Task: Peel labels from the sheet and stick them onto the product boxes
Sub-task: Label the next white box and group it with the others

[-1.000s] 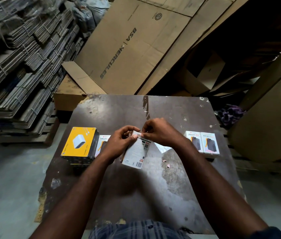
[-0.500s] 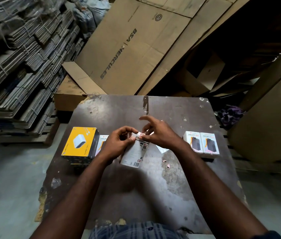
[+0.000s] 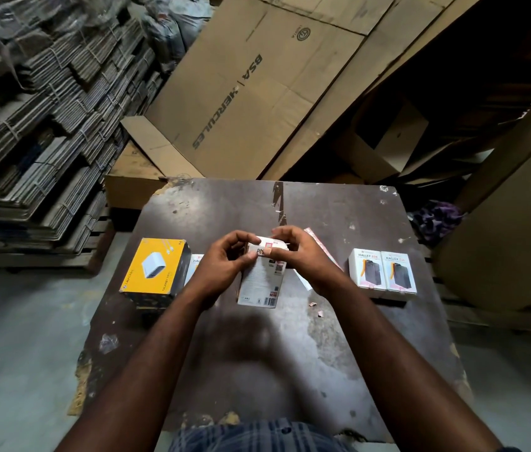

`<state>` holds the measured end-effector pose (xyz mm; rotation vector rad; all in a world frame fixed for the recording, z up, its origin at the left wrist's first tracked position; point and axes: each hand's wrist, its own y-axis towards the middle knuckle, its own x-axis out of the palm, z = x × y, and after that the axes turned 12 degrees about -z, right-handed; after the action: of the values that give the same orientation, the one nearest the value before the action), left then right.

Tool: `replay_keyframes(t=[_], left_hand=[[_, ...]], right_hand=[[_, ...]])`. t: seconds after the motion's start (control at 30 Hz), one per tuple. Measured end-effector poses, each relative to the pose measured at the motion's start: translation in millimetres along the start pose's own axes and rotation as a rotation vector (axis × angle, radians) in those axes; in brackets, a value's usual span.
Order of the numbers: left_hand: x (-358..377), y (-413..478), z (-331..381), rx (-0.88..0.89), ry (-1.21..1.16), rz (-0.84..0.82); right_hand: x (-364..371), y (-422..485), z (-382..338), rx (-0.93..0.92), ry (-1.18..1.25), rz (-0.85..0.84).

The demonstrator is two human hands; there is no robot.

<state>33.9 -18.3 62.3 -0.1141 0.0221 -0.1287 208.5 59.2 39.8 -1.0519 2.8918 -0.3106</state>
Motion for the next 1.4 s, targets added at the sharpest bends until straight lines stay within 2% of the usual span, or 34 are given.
replay_keyframes(t=[0.2, 0.4, 0.53, 0.7, 0.8, 0.87, 1.07, 1.23, 1.4], left_hand=[[2.8, 0.8, -2.2, -0.005, 0.009, 0.039], [7.7, 1.5, -3.3, 0.014, 0.026, 0.052], [10.6, 2.6, -8.4, 0.039, 0.041, 0.067], [19.2, 3.0, -11.6, 0.027, -0.006, 0.068], [17.3, 3.5, -11.3, 0.023, -0.021, 0.079], [15.7, 3.6, -11.0, 0.029, -0.012, 0.083], [20.6, 5.1, -13.3, 0.034, 0.004, 0.067], [18.9, 6.2, -16.0, 0.019, 0.013, 0.067], [23.2, 7.6, -18.6, 0.008, 0.018, 0.074]], right_hand=[[7.1, -0.5, 5.2, 0.049, 0.145, 0.026], [20.7, -2.1, 8.9, 0.082, 0.114, 0.072], [24.9, 1.4, 9.3, 0.106, 0.277, 0.177], [28.2, 7.5, 10.7, 0.113, 0.413, 0.402], [29.1, 3.3, 9.4, 0.134, 0.434, 0.293], [27.8, -0.1, 7.7, 0.153, 0.361, 0.227], [18.5, 7.3, 13.9, 0.161, 0.329, 0.338], [15.9, 1.7, 16.4, 0.150, 0.359, 0.237], [14.1, 1.9, 12.2, 0.190, 0.262, 0.354]])
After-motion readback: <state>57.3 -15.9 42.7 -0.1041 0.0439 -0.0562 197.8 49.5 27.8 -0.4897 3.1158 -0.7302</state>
